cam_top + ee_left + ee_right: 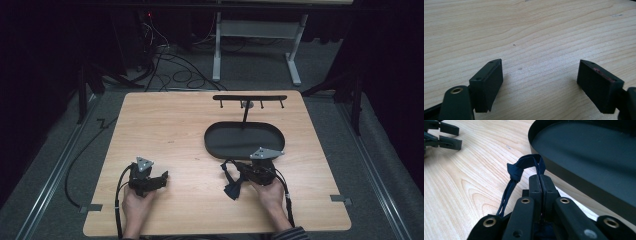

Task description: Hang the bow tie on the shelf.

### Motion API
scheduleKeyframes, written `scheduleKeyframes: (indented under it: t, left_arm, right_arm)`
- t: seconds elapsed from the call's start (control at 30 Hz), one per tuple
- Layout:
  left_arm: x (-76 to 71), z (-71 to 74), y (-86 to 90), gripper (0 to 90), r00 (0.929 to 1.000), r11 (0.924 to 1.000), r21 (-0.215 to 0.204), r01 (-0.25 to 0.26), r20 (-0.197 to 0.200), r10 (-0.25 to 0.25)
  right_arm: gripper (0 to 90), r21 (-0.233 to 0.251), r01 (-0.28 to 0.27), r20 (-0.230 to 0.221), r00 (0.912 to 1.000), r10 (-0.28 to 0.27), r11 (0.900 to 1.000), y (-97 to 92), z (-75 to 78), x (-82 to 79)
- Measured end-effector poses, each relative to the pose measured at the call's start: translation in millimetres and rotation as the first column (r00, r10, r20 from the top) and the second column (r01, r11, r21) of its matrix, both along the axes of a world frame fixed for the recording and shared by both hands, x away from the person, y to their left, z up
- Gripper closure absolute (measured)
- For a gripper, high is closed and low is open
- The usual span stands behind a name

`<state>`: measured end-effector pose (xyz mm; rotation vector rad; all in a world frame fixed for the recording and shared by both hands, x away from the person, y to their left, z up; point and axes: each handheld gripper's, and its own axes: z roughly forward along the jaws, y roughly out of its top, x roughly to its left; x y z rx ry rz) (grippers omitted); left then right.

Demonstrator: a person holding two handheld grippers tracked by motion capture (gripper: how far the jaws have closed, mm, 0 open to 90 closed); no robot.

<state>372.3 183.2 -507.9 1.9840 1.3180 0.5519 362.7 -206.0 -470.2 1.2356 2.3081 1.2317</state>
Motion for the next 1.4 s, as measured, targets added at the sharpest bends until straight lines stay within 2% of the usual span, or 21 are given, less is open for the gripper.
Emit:
scheduleKeyframes:
  t: [0.53, 0.73, 1.4]
  left_arm:
    - [0.0, 0.0, -0.1, 21.2, 1.0000, 1.0000, 0.002, 0.000, 0.001, 0.000]
    - [0.0, 0.0, -0.1, 21.2, 1.0000, 1.0000, 0.001, 0.000, 0.001, 0.000]
    - [0.0, 0.0, -0.2, 21.2, 1.0000, 1.0000, 0.003, 0.001, 0.000, -0.001]
  right_arm:
    - [90.0, 0.000, 0.018, 0.056, 0.9983, -0.018, 0.9998, -16.0, 18.9, -12.2]
    - [90.0, -0.011, 0.019, 0.071, 0.9973, -0.018, 0.9998, -18.9, 24.3, -12.4]
    - [90.0, 0.006, 0.042, 0.120, 0.9919, -0.043, 0.9991, -32.6, 46.4, -13.8]
